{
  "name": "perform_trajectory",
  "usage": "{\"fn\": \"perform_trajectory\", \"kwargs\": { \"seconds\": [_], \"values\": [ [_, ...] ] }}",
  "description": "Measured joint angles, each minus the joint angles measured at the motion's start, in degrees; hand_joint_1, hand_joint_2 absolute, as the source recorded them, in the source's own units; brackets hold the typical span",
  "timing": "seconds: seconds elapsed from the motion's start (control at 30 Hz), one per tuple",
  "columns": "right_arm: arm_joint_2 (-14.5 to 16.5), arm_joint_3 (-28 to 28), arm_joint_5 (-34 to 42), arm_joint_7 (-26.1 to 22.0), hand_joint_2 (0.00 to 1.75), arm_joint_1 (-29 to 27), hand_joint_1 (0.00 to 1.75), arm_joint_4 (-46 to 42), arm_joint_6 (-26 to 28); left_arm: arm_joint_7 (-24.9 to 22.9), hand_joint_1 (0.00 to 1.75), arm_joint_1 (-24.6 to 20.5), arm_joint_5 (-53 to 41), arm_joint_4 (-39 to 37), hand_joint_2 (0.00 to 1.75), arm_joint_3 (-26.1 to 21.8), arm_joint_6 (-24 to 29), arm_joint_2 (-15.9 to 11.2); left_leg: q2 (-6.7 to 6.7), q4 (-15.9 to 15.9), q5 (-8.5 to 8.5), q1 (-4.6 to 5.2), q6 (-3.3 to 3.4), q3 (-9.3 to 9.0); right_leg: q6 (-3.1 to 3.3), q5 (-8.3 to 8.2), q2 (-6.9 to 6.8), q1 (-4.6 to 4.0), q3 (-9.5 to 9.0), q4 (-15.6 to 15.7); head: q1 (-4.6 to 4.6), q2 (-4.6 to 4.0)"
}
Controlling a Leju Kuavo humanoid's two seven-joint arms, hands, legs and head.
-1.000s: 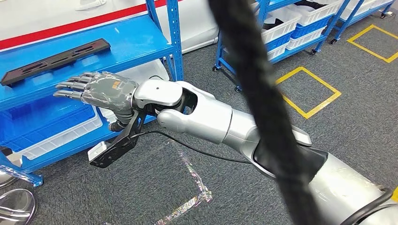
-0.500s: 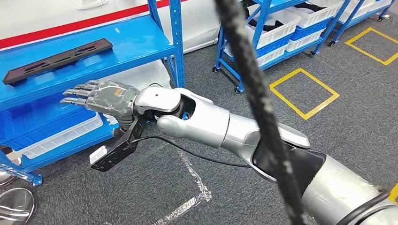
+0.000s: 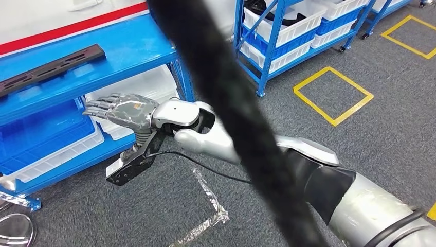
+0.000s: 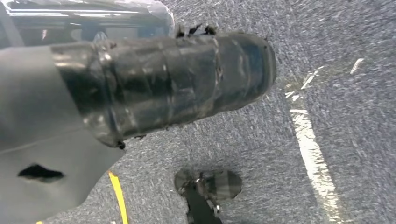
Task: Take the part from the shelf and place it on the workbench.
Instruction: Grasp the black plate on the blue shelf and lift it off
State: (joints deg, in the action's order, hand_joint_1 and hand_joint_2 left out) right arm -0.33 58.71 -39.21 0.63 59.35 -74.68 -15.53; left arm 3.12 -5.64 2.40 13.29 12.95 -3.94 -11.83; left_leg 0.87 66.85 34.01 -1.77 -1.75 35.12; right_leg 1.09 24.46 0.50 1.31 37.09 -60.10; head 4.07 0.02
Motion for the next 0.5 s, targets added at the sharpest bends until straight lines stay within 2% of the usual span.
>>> {"fn": "perform_trajectory", "kwargs": {
  "seconds": [0.03, 0.07, 0.1, 0.17, 0.23, 0.33, 0.4, 0.43, 0.5],
  "values": [
    [0.0, 0.0, 0.0, 0.0, 0.00, -0.1, 0.00, 0.2, 0.0, 0.0, 0.00, 0.0, 0.0, 0.0, 0.00, 0.1, 0.0, 0.0, -0.17, 3.6, 0.94, 0.06, 0.08, 2.24, 0.20, 0.11, 0.10, -0.17, -0.10, 0.0, 0.01, 0.00],
    [0.0, 0.0, 0.0, 0.0, 0.00, -0.2, 0.00, 0.4, 0.0, 0.0, 0.00, 0.1, -0.1, -0.1, 0.00, 0.2, 0.1, 0.0, -0.27, 6.1, 1.01, 0.12, 0.20, 4.05, 0.40, 0.24, 0.25, -0.37, -0.25, 0.0, 0.01, 0.00],
    [0.0, 0.0, 0.0, 0.0, 0.00, -0.4, 0.00, 0.6, 0.0, 0.0, 0.00, 0.3, -0.1, -0.1, 0.00, 0.3, 0.2, 0.0, -0.32, 6.7, 0.04, 0.17, 0.38, 5.03, 0.55, 0.39, 0.44, -0.56, -0.44, 0.0, 0.01, 0.00],
    [0.0, 0.0, 0.1, 0.0, 0.00, -0.4, 0.00, 0.8, 0.0, 0.0, 0.00, 0.4, -0.1, -0.2, 0.00, 0.4, 0.5, 0.0, -0.42, 2.2, -4.52, 0.36, 1.03, 4.19, 0.68, 0.75, 0.84, -0.83, -1.02, -0.1, 0.01, 0.00],
    [0.1, 0.0, 0.3, 0.0, 0.00, -0.3, 0.00, 1.0, 0.0, 0.1, 0.00, 0.4, -0.2, -0.3, 0.00, 0.4, 1.2, -0.1, -0.88, -4.0, -8.15, 0.76, 1.84, 1.92, 0.52, 1.04, 1.20, -1.01, -1.37, -0.1, 0.00, 0.00],
    [0.3, 0.0, 0.7, -0.1, 0.00, -0.1, 0.00, 1.2, 0.0, 0.4, 0.00, 0.2, -0.3, -0.4, 0.00, 0.6, 2.1, -0.3, -1.19, -7.7, -8.28, 1.26, 2.30, 0.45, -0.30, 0.96, 1.52, -0.94, -1.11, 0.1, -0.06, 0.00],
    [0.3, 0.0, 0.9, -0.1, 0.00, 0.0, 0.00, 1.3, 0.0, 0.7, 0.00, 0.1, -0.3, -0.4, 0.00, 0.6, 2.6, -0.3, -1.05, -8.7, -8.22, 0.95, 2.53, -0.28, -1.01, 1.33, 1.22, -0.93, -1.01, -0.1, -0.01, 0.00],
    [0.3, 0.0, 0.9, -0.1, 0.00, 0.1, 0.00, 1.3, 0.0, 0.8, 0.00, 0.2, -0.3, -0.4, 0.00, 0.6, 2.7, -0.3, -0.98, -9.1, -8.29, 0.78, 2.77, -0.70, -1.30, 2.03, 0.91, -0.98, -0.51, -1.4, 0.02, 0.00],
    [0.3, 0.0, 0.9, -0.1, 0.00, 0.3, 0.00, 1.3, 0.0, 1.0, 0.00, 0.1, -0.3, -0.4, 0.00, 0.6, 2.8, -0.3, -0.90, -9.4, -8.21, 0.77, 3.29, -1.25, -1.66, 4.49, 0.34, -0.93, 2.42, -7.3, 0.09, 0.00]
  ]
}}
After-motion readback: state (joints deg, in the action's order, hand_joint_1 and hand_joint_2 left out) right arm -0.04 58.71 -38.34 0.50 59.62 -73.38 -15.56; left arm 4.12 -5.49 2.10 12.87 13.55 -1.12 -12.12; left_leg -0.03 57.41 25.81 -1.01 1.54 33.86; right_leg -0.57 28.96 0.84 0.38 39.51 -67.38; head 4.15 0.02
